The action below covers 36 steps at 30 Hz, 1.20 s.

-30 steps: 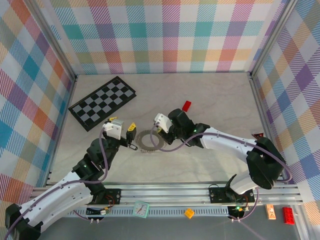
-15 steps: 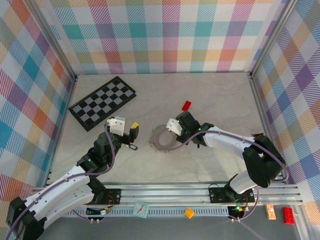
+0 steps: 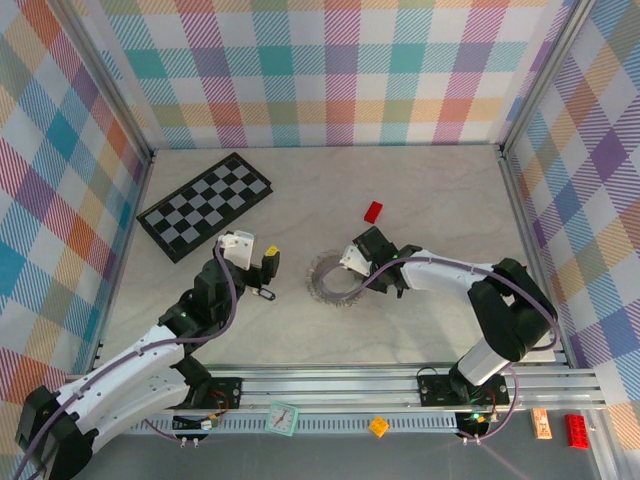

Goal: Put the keys on the keyring

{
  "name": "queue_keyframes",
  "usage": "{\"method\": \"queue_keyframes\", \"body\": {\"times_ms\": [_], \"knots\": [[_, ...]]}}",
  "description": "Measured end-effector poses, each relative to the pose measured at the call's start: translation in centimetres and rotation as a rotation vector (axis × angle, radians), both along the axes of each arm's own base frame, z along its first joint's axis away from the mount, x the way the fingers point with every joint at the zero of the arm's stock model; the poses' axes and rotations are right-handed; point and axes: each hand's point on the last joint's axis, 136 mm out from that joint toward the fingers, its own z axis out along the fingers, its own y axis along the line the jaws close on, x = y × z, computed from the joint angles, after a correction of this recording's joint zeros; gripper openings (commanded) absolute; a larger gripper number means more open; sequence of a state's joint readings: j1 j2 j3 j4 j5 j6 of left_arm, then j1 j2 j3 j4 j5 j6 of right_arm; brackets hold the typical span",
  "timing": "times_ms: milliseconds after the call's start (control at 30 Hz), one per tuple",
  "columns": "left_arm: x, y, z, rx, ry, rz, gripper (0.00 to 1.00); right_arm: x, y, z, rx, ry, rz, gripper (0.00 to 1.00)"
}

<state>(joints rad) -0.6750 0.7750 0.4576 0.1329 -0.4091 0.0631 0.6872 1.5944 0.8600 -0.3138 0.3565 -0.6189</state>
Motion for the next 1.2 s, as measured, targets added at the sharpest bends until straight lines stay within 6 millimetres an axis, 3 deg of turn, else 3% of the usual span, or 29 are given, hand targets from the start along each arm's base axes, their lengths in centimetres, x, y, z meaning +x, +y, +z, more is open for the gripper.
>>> {"method": "queue_keyframes", "body": {"times_ms": [233,467,633,733,933,1067,1200], "knots": [[0.3,-0.1,-0.8,0.016,0.023,0.001,0.84,0.8,-1.3,0.2,-0.03,-0.003,-0.046,0.36],[0.9,-0.6,-1.8,0.024,0.046,-0.002,0.84,1.4,-1.1,3.0,0.082,-0.013,-0.16,0.35],[1.4,-1.0,-2.6,0.014,0.067,-0.003,0.84,-0.6,1.1,6.6,0.348,0.06,-0.261,0.34],[1.9,-1.4,-3.1,0.0,0.077,-0.007,0.84,-2.7,2.2,7.5,0.472,0.174,-0.36,0.32],[2.7,-2.3,-4.3,-0.032,0.105,-0.01,0.84,-6.5,3.7,7.0,0.498,0.392,-0.513,0.35],[3.0,-2.9,-3.9,-0.07,0.093,-0.027,0.84,-9.2,4.8,4.8,0.407,0.487,-0.514,0.36],[3.1,-3.0,-3.6,-0.085,0.084,-0.033,0.84,-10.6,5.5,2.2,0.299,0.544,-0.51,0.35]]}}
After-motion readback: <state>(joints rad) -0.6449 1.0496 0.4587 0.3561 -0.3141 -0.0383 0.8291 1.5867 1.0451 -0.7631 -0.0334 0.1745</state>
